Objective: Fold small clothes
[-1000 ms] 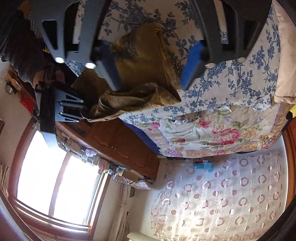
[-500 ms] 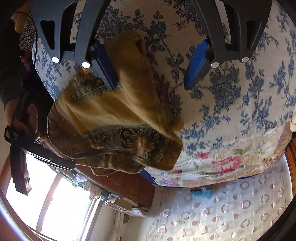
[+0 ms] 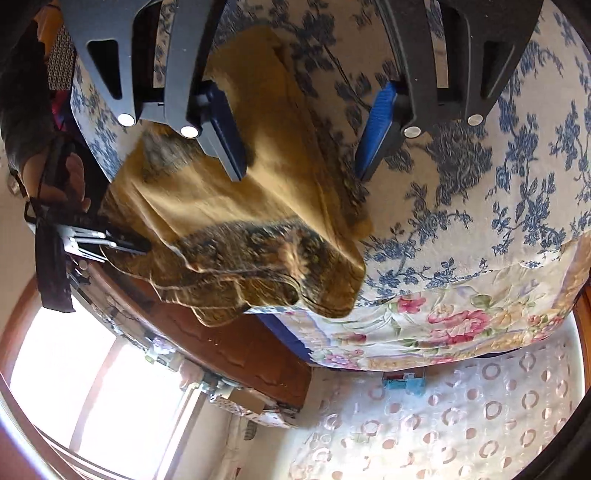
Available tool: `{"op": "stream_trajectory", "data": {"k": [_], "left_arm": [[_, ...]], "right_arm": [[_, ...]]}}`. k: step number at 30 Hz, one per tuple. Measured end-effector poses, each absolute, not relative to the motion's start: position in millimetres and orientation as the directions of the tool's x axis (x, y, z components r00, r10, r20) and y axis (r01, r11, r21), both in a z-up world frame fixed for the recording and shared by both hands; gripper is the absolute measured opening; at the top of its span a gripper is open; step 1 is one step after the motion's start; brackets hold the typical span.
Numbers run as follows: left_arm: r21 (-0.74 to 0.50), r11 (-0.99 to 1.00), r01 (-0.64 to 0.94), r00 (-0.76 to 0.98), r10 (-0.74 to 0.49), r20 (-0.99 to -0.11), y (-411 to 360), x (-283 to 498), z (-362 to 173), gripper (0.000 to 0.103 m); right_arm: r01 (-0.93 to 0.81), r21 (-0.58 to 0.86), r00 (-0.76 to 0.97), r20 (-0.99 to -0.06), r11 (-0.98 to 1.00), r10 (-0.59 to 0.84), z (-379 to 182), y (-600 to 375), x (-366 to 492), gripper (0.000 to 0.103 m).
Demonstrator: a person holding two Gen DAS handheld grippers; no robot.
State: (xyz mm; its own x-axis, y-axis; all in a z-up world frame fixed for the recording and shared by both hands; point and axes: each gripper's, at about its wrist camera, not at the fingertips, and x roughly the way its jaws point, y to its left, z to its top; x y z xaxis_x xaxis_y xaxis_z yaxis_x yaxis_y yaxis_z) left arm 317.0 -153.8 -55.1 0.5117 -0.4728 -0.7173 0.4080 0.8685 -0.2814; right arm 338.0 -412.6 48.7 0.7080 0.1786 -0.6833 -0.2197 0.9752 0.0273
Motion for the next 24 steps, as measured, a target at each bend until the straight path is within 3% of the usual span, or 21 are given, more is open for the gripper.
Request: {"op": "stream_trajectory", "data": {"k": [3, 10, 14, 19, 23, 24], "left_arm": [[-0.307, 0.872, 0.38, 0.494, -0.472, -0.73, -150, 326, -61, 0.062], [-0.323, 0.866, 0.381, 0.483, -0.484, -0.73, -151, 333, -69, 0.062], [-0.361, 0.849, 0.385, 0.464, -0.516, -0.72, -152, 335, -70, 0.048], [-0.37, 0.84, 0.397, 0.453, -0.53, -0.717, -157, 337, -69, 0.026], [-0.364, 0.836, 0.411, 0.463, -0.536, -0.706, -160, 334, -64, 0.016], [-0.359, 0.833, 0.421, 0.469, -0.539, -0.699, -161, 331, -60, 0.014]], "right_arm": [[-0.209, 0.019, 0.705, -0.689, 0.978, 0.165, 48, -410, 346, 0.075], [-0.193, 0.153, 0.664, -0.707, 0.969, 0.243, 38, -424, 361, 0.08], [-0.213, 0.185, 0.662, -0.695, 0.959, 0.281, 32, -427, 357, 0.079], [-0.241, 0.156, 0.677, -0.68, 0.958, 0.281, 26, -423, 352, 0.066], [-0.272, 0.175, 0.661, -0.681, 0.946, 0.316, 23, -420, 349, 0.046], [-0.278, 0.185, 0.655, -0.681, 0.943, 0.327, 23, -421, 349, 0.035]]}}
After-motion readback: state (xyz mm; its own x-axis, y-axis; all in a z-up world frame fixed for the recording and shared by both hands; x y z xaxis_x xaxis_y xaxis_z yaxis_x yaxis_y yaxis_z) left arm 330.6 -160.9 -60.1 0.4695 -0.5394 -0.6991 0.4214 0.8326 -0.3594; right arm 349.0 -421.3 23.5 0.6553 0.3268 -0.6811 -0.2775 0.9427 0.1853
